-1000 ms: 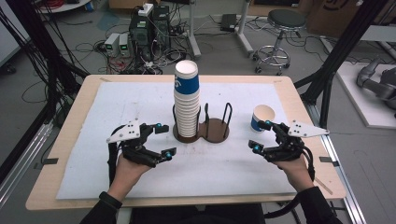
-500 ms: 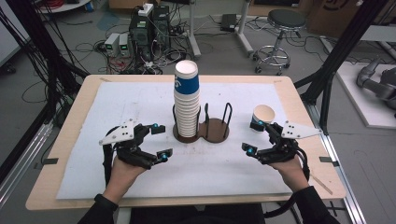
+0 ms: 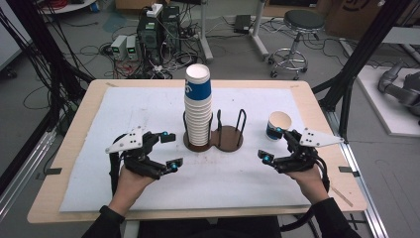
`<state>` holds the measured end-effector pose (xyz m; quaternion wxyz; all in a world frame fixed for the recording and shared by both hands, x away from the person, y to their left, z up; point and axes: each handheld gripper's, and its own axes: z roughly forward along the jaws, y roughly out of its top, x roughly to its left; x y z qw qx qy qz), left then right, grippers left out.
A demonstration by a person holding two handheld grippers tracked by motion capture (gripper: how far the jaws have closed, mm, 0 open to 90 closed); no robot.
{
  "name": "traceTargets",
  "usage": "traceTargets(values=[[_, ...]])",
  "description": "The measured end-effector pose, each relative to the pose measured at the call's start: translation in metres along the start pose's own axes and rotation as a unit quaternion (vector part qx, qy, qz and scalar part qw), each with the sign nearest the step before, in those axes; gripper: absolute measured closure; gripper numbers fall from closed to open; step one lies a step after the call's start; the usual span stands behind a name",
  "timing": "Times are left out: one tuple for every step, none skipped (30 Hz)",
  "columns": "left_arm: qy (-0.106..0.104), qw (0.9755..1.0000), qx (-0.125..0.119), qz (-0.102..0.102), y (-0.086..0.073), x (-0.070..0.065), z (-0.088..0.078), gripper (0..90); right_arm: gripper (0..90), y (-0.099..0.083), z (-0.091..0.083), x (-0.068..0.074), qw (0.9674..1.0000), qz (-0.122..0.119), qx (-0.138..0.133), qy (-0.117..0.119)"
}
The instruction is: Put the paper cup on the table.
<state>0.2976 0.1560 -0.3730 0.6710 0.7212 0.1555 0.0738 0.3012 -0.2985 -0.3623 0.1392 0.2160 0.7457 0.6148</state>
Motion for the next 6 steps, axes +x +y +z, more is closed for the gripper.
traceTargets(values=[[0.000,1.0000,0.000,0.000,0.0000,0.0000,0.0000,14.2,14.7,-0.0001,0.0000,0.0000,1.0000,-0.002,-0.001,-0.001],[0.000,1.0000,0.001,0.000,-0.0001,0.0001,0.0000,14.2,14.7,0.0000,0.0002,0.0001,1.0000,-0.004,0.001,-0.004],[0.000,1.0000,0.001,0.000,-0.0001,0.0000,0.0001,14.2,14.7,-0.0001,0.0001,-0.0001,1.0000,-0.003,0.001,-0.001],[0.000,1.0000,0.002,0.000,-0.0002,0.0000,0.0002,14.2,14.7,-0.0001,0.0001,-0.0001,1.0000,-0.005,0.000,-0.002],[-0.002,1.0000,0.002,0.000,-0.0002,0.0002,0.0005,14.2,14.7,-0.0001,0.0000,0.0000,1.0000,-0.004,0.001,-0.003],[0.000,1.0000,0.002,0.001,-0.0003,0.0004,0.0006,14.2,14.7,-0.0001,-0.0003,-0.0004,1.0000,-0.003,0.000,-0.001]])
